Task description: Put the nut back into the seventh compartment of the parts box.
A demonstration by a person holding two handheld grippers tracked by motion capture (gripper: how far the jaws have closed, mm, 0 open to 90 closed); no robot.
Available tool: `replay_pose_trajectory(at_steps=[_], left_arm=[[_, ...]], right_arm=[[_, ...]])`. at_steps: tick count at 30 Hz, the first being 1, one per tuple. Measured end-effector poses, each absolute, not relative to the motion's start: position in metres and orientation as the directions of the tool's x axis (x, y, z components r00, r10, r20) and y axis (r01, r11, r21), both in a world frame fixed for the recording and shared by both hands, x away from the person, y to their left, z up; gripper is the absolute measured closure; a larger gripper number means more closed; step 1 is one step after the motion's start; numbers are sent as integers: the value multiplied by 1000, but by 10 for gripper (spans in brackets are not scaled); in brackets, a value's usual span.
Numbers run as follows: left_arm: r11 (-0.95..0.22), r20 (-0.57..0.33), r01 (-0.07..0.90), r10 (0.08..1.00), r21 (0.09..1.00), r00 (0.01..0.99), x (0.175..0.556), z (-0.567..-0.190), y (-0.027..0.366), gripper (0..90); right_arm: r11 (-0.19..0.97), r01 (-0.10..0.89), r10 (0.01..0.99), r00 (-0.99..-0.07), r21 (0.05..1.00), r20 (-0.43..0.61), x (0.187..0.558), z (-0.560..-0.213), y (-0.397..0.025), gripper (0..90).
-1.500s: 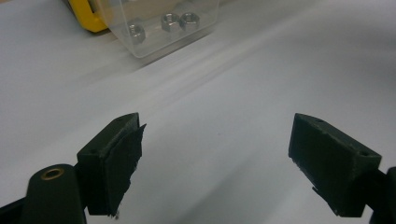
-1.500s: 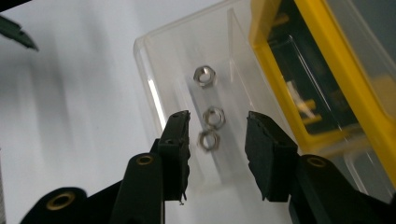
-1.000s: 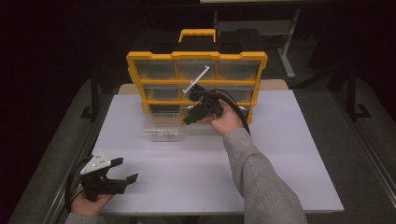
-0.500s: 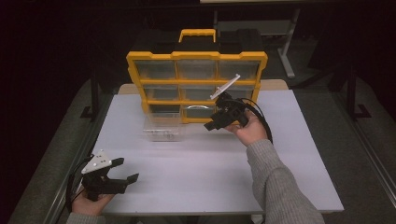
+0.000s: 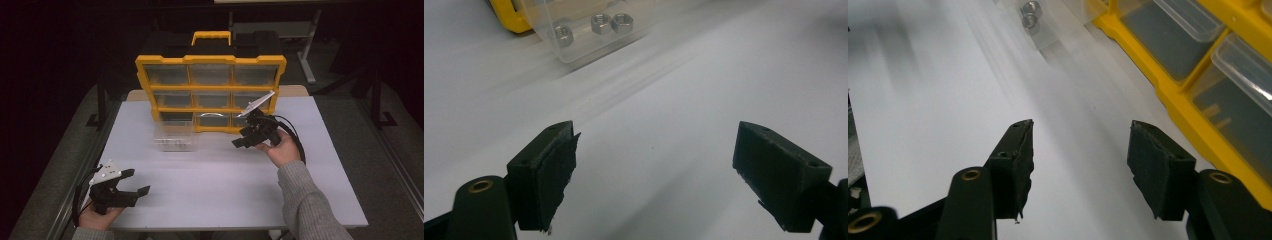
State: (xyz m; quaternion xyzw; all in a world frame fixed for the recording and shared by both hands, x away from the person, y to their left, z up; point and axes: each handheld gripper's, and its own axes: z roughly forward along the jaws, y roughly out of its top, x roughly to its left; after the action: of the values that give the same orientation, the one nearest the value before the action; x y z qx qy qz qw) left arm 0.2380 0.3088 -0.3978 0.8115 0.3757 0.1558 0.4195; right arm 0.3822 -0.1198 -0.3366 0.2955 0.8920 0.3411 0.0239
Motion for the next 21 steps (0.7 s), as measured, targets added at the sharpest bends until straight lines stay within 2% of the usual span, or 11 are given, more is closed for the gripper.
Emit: replay_pose_trajectory(at_steps=[21], left_arm=[[-390,-42,465,729,795,683,238,-398,303,164]], right_arm=[[566,557,586,-790,608,178,351,-377,-156,335]])
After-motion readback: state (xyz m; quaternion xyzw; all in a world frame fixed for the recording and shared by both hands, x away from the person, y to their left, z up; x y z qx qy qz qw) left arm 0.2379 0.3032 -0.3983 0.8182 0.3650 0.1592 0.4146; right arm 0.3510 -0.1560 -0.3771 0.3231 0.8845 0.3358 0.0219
